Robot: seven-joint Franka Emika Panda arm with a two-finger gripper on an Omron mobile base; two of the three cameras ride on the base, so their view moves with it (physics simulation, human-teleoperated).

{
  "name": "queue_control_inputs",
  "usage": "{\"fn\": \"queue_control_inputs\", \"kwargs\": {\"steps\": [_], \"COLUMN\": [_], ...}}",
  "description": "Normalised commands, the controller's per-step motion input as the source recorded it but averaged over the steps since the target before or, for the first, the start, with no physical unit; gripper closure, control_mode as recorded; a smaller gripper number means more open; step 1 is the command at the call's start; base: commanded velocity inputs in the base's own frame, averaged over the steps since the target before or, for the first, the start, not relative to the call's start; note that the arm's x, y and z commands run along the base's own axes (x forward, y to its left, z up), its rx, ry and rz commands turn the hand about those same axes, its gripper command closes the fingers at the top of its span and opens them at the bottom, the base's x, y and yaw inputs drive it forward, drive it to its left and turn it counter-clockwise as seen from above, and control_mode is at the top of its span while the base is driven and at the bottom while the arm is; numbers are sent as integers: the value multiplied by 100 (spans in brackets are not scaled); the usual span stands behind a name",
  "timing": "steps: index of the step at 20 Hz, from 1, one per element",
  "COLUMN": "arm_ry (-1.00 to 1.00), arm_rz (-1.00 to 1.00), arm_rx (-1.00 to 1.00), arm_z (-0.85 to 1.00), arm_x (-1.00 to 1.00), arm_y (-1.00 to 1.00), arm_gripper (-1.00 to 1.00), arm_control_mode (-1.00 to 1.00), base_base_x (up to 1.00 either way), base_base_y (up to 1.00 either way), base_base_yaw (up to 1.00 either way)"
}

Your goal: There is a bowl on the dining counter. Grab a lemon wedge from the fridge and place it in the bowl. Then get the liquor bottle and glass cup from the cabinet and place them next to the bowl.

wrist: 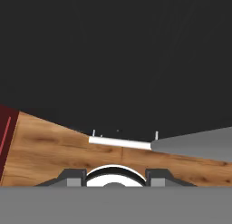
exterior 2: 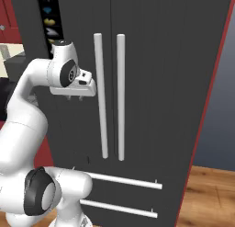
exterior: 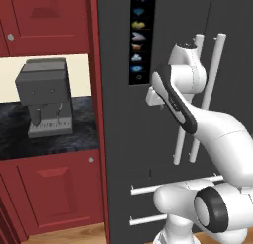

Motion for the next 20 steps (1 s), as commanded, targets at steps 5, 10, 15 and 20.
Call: {"fn": "queue_control_inputs", "kwargs": {"steps": [5, 10, 15, 20], "arm_ry": [0, 0, 0, 0], "arm_rz": [0, 0, 0, 0], "arm_rx": [0, 0, 0, 0], "arm_z": [0, 0, 0, 0], "arm_x": [0, 0, 0, 0], "arm_y": [0, 0, 0, 0], "arm_gripper": [-100, -100, -100, -100], "arm_control_mode": [100, 100, 100, 100], "base_base_x": [-7, -64, -60, -19], "base_base_y": [0, -18, -47, -55], "base_base_yaw": [0, -2, -5, -6]}}
